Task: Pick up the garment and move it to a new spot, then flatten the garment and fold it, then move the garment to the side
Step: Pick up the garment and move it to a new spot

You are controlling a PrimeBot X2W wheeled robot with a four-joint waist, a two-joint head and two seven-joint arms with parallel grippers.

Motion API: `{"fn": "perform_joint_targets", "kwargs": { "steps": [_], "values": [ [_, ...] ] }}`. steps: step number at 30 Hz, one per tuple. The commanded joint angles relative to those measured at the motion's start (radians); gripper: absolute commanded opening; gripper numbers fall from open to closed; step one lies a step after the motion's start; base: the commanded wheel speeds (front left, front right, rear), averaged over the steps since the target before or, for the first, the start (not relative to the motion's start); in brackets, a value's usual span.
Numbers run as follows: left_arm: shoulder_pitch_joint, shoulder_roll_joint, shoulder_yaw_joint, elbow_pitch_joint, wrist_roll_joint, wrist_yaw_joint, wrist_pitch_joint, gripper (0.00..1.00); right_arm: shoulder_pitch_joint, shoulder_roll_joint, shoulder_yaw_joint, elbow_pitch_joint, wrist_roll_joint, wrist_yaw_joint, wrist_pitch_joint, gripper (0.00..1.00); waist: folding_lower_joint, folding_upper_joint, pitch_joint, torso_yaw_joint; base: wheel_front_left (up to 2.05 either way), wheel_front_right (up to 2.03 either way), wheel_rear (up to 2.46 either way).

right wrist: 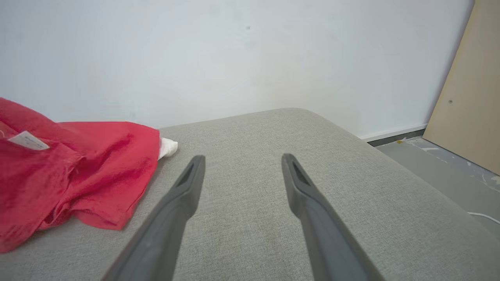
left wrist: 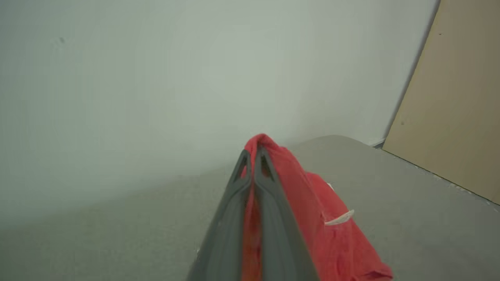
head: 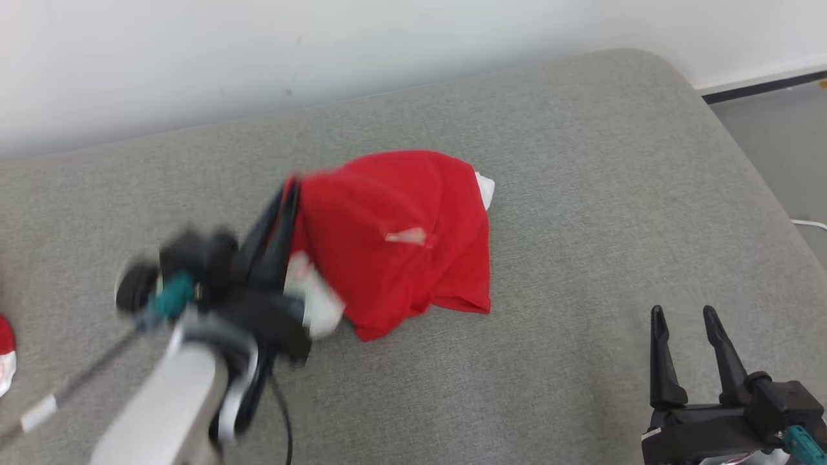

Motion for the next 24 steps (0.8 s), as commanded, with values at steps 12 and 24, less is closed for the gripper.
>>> {"fn": "perform_joint_targets", "kwargs": {
  "steps": [12,24],
  "values": [
    [0.322,0.004,-0.013,0.039,-0.063,0.001,-0.109,1.0,0.008,-0.001,-0.007,0.017,-0.025,-0.002,-0.001,1.0,0.0,0.0001,-0.019,0.07,0.0,0.0,0.0],
    [0.347,-0.014,0.201,-0.181,0.039,0.031,-0.152,1.0,0.038,-0.002,-0.024,0.007,-0.046,-0.002,-0.001,1.0,0.0,0.0001,-0.101,0.181,0.0,0.0,0.0]
  ]
}}
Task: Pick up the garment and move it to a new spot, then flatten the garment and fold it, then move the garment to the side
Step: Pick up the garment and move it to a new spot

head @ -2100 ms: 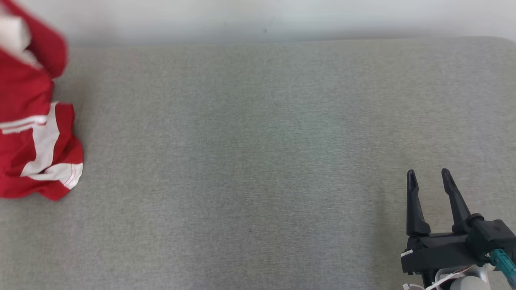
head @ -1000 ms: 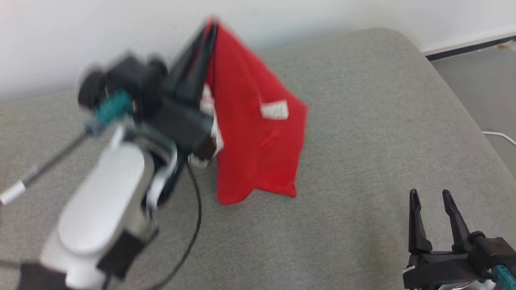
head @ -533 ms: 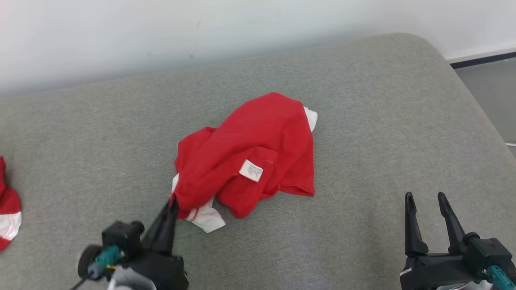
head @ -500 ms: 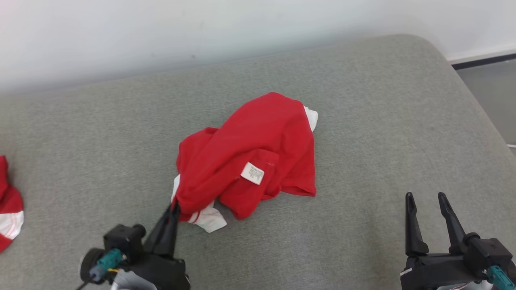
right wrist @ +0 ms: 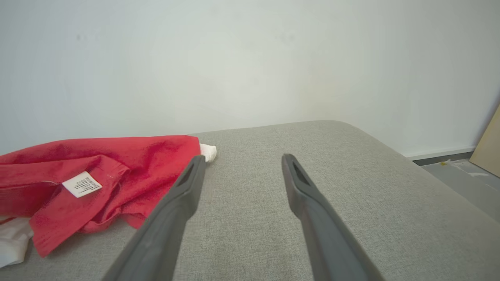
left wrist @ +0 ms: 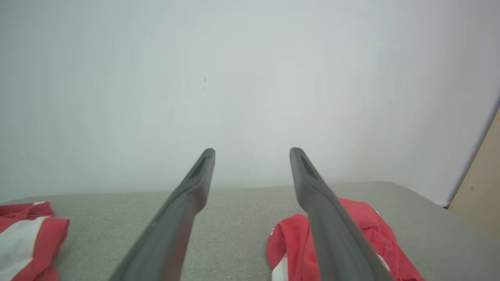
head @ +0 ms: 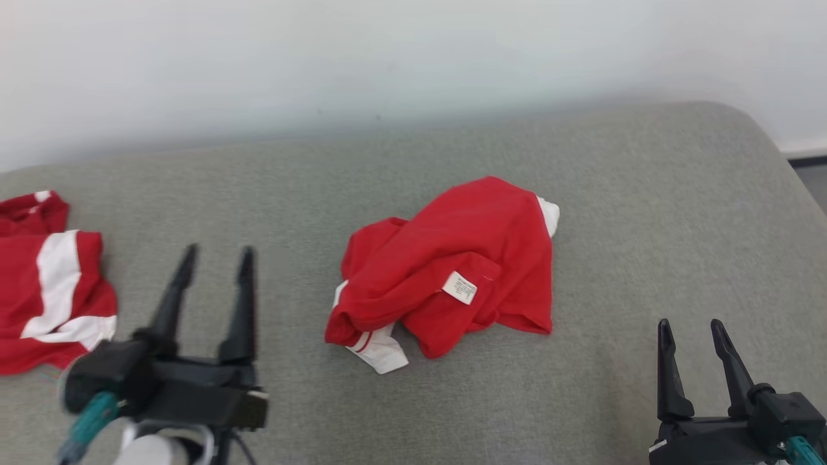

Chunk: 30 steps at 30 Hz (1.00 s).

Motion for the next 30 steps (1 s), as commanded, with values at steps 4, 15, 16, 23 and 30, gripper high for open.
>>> {"fn": "perform_joint_targets", "kwargs": {
  "steps": [4,15,16,23,30],
  "values": [
    [0.096,0.02,0.116,-0.046,0.052,0.012,-0.003,1.0,0.02,-0.002,0.003,-0.012,-0.009,-0.002,-0.001,1.0,0.0001,0.0,-0.062,0.057,0.0,0.0,0.0],
    [0.279,0.041,0.279,-0.08,0.1,-0.013,-0.003,1.0,0.045,-0.002,0.036,-0.042,-0.012,-0.002,-0.001,1.0,0.0001,0.0,-0.09,0.094,0.0,0.0,0.0],
    [0.291,0.034,0.29,-0.086,0.101,-0.025,-0.004,1.0,0.048,-0.002,0.038,-0.042,-0.012,-0.002,-0.001,1.0,0.0001,0.0,-0.09,0.097,0.0,0.0,0.0],
    [0.353,-0.031,0.321,-0.052,0.152,-0.116,-0.004,1.0,0.052,-0.002,0.056,-0.03,-0.002,-0.002,-0.001,1.0,0.0001,0.0,-0.088,0.115,0.0,0.0,0.0],
    [0.33,-0.104,0.357,0.007,0.19,-0.17,-0.004,1.0,0.047,-0.002,0.065,-0.015,0.004,-0.002,-0.001,1.0,0.0001,0.0,-0.08,0.121,0.0,0.0,0.0]
  ]
}}
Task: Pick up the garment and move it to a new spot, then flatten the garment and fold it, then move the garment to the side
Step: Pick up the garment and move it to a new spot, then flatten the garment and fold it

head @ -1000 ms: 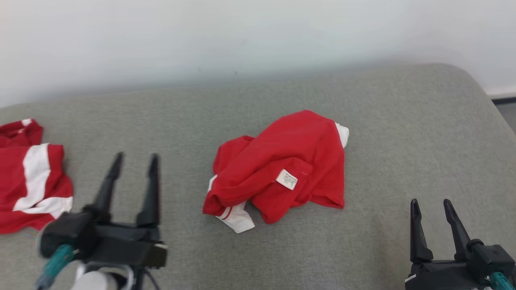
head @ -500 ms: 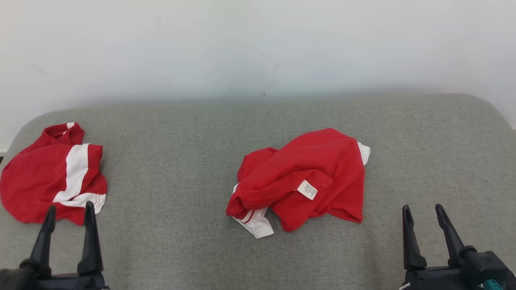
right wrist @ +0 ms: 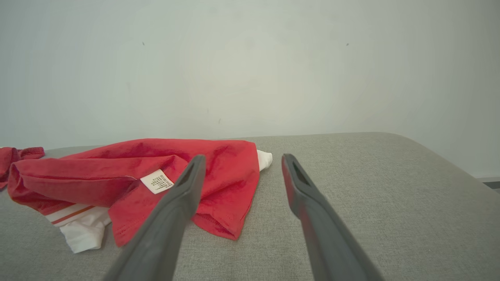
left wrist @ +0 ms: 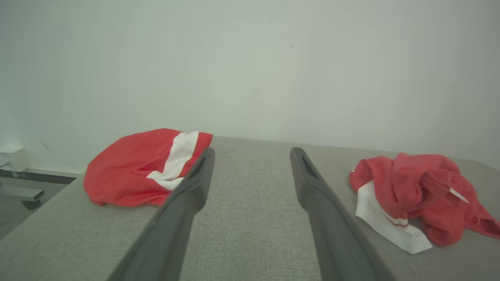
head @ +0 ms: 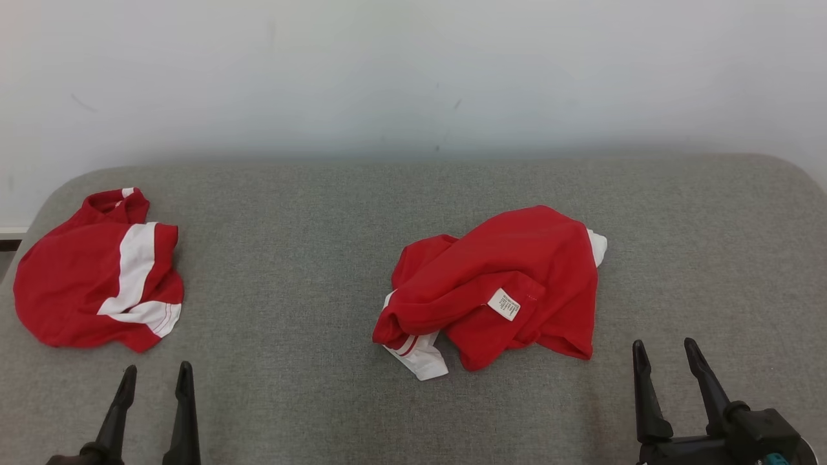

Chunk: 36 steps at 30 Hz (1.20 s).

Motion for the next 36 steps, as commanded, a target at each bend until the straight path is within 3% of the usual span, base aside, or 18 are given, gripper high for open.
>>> {"fn": "perform_joint_targets", "kwargs": {
  "steps": [1,14,36],
  "values": [
    [-0.008,-0.01,0.009,0.008,0.015,-0.011,-0.004,1.0,-0.001,-0.002,0.002,0.003,0.003,-0.002,-0.001,1.0,0.0,0.0,0.0,0.001,0.0,0.0,0.0],
    [-0.009,-0.065,0.072,0.034,0.083,-0.056,-0.004,1.0,-0.009,-0.002,0.021,0.029,0.013,-0.002,-0.001,1.0,0.0,0.0,-0.009,0.001,0.0,0.0,0.0],
    [-0.005,-0.071,0.075,0.053,0.102,-0.063,-0.004,1.0,-0.011,-0.002,0.034,0.053,0.019,-0.002,-0.001,1.0,0.0,0.0,-0.017,-0.001,0.0,0.0,0.0]
  ]
}}
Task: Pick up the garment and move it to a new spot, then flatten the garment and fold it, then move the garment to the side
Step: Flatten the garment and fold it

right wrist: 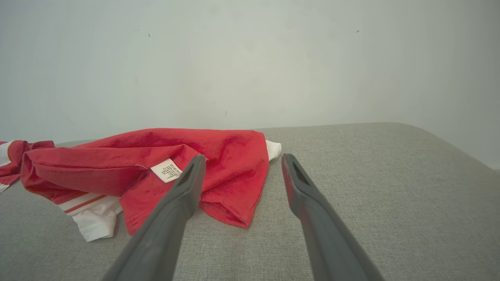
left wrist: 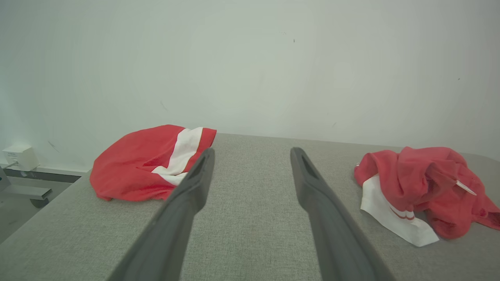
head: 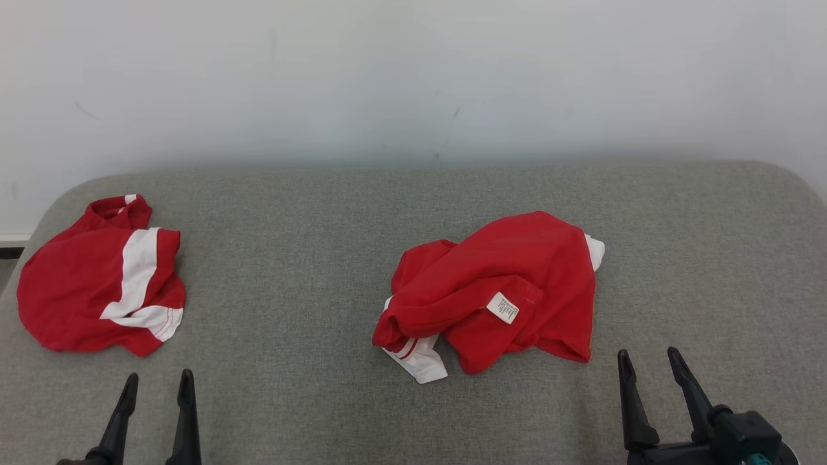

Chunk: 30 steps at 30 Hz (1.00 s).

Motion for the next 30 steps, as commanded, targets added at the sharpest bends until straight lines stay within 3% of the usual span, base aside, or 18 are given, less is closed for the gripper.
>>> {"fn": "perform_joint_targets", "kwargs": {
  "steps": [1,11,30],
  "values": [
    [-0.004,0.002,0.0,0.003,0.005,0.001,-0.004,1.0,-0.003,-0.002,0.0,0.001,0.003,-0.002,-0.001,1.0,-0.0001,0.0,0.0,0.0,0.0,0.0,0.0],
    [-0.014,-0.004,-0.019,0.021,-0.016,0.001,-0.004,1.0,-0.007,-0.002,0.007,0.005,0.006,-0.002,-0.001,1.0,-0.0001,0.0,0.0,-0.008,0.0,0.0,0.0],
    [-0.205,0.045,-0.375,0.215,-0.1,0.001,-0.004,1.0,-0.054,-0.002,0.032,0.003,0.013,-0.002,0.001,1.0,-0.0001,0.0,0.111,-0.149,0.0,0.0,0.0]
  ]
}}
